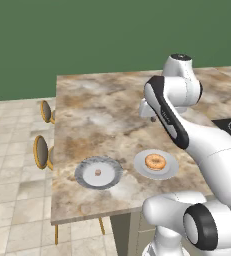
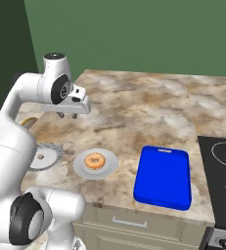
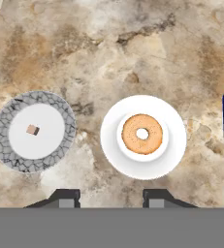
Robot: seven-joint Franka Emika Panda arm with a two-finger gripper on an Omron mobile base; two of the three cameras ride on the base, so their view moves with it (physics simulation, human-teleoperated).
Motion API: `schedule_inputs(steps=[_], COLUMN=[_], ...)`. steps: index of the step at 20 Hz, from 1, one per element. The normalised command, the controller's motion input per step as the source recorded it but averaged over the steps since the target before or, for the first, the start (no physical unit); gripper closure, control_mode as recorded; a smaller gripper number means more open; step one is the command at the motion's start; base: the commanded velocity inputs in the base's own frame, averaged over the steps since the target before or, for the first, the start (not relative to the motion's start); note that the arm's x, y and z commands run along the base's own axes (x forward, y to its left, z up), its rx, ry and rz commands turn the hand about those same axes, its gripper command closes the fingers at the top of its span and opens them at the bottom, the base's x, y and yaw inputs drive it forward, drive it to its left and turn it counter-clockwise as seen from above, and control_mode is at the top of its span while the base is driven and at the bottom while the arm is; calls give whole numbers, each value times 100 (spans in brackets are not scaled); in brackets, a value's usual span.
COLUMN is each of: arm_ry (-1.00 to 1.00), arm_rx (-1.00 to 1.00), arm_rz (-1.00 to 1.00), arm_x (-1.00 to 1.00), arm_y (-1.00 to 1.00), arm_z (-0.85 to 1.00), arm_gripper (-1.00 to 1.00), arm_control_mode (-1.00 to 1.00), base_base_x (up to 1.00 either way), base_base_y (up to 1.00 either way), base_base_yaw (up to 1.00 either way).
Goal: Move the dessert items from the plates to the tray.
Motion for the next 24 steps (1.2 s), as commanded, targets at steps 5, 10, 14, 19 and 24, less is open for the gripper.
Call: schedule_inputs(steps=[5,10,14,19,24], arm_ry=[0,0,1,2,1], arm_rx=[0,0,-1,-3,-4], arm_rz=[0,0,0,0,-6], arm_x=[-1,0,5,27,38], arm_y=[-8,-43,-41,-9,0], arm_z=[-4,-43,-43,-26,-11], arm_gripper=[-100,-100,-100,-100,-100], arm_control_mode=[-100,-100,-100,-100,-100], base_base_x=[0,0,0,0,0], base_base_y=[0,0,0,0,0], base_base_yaw=[0,0,0,0,0])
